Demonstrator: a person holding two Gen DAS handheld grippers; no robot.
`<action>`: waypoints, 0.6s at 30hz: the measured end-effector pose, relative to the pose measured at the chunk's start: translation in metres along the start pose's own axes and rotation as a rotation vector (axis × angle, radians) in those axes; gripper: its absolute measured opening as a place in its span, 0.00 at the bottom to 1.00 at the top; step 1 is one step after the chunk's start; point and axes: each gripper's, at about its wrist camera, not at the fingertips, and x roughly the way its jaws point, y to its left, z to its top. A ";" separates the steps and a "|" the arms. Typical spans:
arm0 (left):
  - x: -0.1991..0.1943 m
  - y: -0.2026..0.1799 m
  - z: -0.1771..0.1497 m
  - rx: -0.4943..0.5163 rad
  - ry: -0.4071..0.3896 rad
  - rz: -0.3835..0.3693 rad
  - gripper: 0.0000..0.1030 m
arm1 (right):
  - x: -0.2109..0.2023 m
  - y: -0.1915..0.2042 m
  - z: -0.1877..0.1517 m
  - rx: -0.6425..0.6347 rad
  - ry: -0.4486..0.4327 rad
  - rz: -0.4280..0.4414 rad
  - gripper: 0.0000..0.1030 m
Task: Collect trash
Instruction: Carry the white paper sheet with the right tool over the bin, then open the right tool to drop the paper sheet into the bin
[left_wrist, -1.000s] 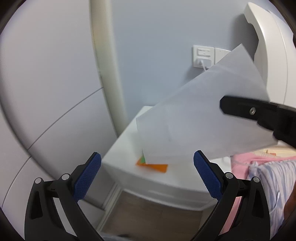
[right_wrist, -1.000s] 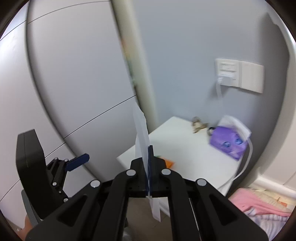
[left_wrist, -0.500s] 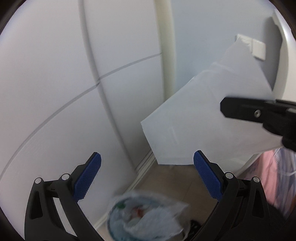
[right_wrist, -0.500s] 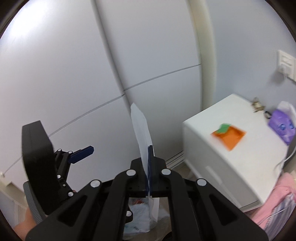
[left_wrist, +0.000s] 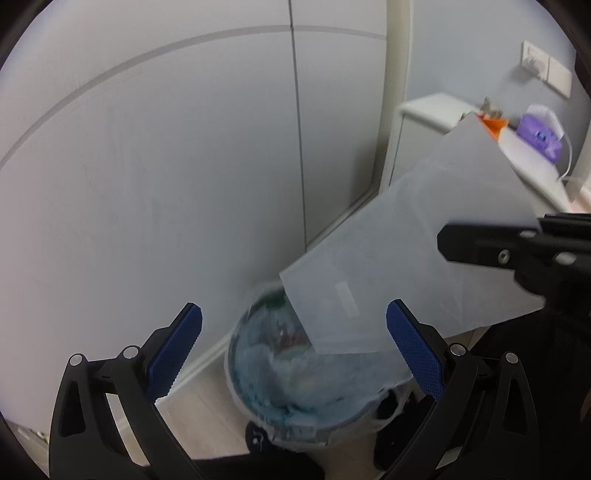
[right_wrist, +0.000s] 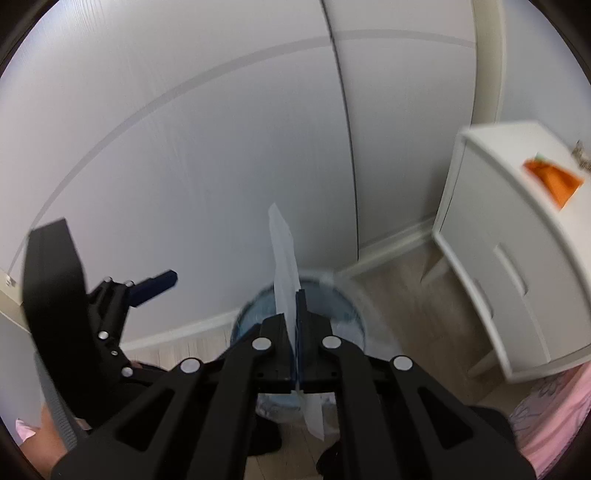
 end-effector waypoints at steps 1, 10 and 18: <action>0.005 -0.001 -0.002 0.000 0.009 0.002 0.94 | 0.011 0.000 -0.005 0.001 0.025 -0.001 0.03; 0.070 0.007 -0.041 -0.004 0.128 0.047 0.94 | 0.085 -0.008 -0.038 -0.033 0.186 -0.036 0.03; 0.114 0.007 -0.066 -0.038 0.223 0.036 0.94 | 0.123 -0.011 -0.054 -0.047 0.263 -0.041 0.03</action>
